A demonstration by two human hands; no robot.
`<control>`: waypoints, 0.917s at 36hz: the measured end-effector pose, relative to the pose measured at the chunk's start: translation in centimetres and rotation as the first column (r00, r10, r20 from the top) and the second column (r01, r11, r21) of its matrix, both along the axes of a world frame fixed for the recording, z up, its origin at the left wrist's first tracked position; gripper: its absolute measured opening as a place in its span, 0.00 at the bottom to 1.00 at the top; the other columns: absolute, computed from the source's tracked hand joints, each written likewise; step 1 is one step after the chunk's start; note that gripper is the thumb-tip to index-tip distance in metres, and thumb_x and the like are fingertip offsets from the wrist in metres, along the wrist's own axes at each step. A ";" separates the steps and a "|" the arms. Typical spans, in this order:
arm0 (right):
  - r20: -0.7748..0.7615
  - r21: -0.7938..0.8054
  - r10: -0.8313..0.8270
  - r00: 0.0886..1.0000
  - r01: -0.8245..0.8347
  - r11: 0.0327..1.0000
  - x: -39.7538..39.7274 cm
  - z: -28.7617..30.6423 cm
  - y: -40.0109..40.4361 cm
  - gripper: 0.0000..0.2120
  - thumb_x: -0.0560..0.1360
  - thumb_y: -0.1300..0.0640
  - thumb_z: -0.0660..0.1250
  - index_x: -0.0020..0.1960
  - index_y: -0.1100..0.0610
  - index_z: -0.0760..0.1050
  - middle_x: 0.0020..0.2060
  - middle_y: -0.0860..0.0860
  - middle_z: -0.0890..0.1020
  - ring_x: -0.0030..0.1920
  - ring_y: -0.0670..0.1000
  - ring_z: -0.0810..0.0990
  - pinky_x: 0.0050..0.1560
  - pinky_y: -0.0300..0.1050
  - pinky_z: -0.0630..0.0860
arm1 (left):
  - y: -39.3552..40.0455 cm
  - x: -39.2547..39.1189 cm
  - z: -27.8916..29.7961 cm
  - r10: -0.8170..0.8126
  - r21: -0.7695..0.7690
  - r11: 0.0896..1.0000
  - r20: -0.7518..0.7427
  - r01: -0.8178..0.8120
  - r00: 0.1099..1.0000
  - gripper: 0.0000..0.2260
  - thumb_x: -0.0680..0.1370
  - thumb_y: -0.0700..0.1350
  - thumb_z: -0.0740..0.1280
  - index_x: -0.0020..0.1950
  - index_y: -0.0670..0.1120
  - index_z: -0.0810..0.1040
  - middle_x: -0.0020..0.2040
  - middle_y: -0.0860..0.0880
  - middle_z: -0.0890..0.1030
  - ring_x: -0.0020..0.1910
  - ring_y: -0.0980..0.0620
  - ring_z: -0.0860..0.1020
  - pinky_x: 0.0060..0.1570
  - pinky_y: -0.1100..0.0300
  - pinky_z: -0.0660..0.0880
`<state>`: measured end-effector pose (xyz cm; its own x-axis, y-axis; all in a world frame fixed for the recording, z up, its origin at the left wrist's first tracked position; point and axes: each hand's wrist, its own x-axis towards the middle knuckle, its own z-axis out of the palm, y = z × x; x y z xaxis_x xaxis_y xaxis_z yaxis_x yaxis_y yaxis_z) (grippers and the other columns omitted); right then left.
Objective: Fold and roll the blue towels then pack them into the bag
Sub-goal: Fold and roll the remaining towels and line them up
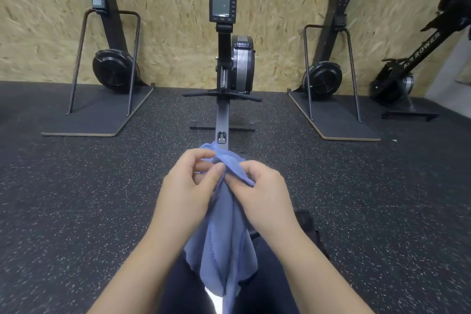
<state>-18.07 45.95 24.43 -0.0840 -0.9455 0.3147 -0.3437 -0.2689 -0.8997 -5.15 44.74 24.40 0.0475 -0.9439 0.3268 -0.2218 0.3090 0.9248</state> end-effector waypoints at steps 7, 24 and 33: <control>0.020 0.047 -0.096 0.995 0.095 0.994 -0.5 -0.1 -0.3 0.07 0.74 0.58 0.69 0.45 0.53 0.71 0.31 0.45 0.80 0.30 0.38 0.73 0.33 0.32 0.68 | 0.2 -0.4 -0.2 -0.095 -0.012 0.995 0.099 0.096 0.991 0.14 0.74 0.35 0.69 0.46 0.55 0.77 0.34 0.56 0.77 0.31 0.60 0.73 0.34 0.71 0.69; 0.071 -0.045 -0.115 0.991 0.118 0.992 -0.5 0.6 0.2 0.17 0.82 0.56 0.57 0.35 0.60 0.69 0.28 0.43 0.68 0.29 0.42 0.64 0.32 0.34 0.64 | 0.9 -0.5 0.0 -0.288 -0.111 0.954 -0.085 0.278 0.954 0.22 0.71 0.27 0.57 0.48 0.50 0.82 0.56 0.59 0.82 0.59 0.63 0.77 0.57 0.72 0.70; -0.006 -0.093 -0.170 0.985 0.169 0.981 -1.5 0.6 -0.3 0.18 0.81 0.53 0.59 0.37 0.61 0.74 0.28 0.48 0.74 0.30 0.43 0.67 0.33 0.40 0.65 | 1.0 -0.9 0.0 -0.398 -0.227 0.899 -0.064 0.375 0.915 0.19 0.69 0.30 0.57 0.48 0.48 0.82 0.55 0.61 0.82 0.60 0.60 0.78 0.59 0.69 0.71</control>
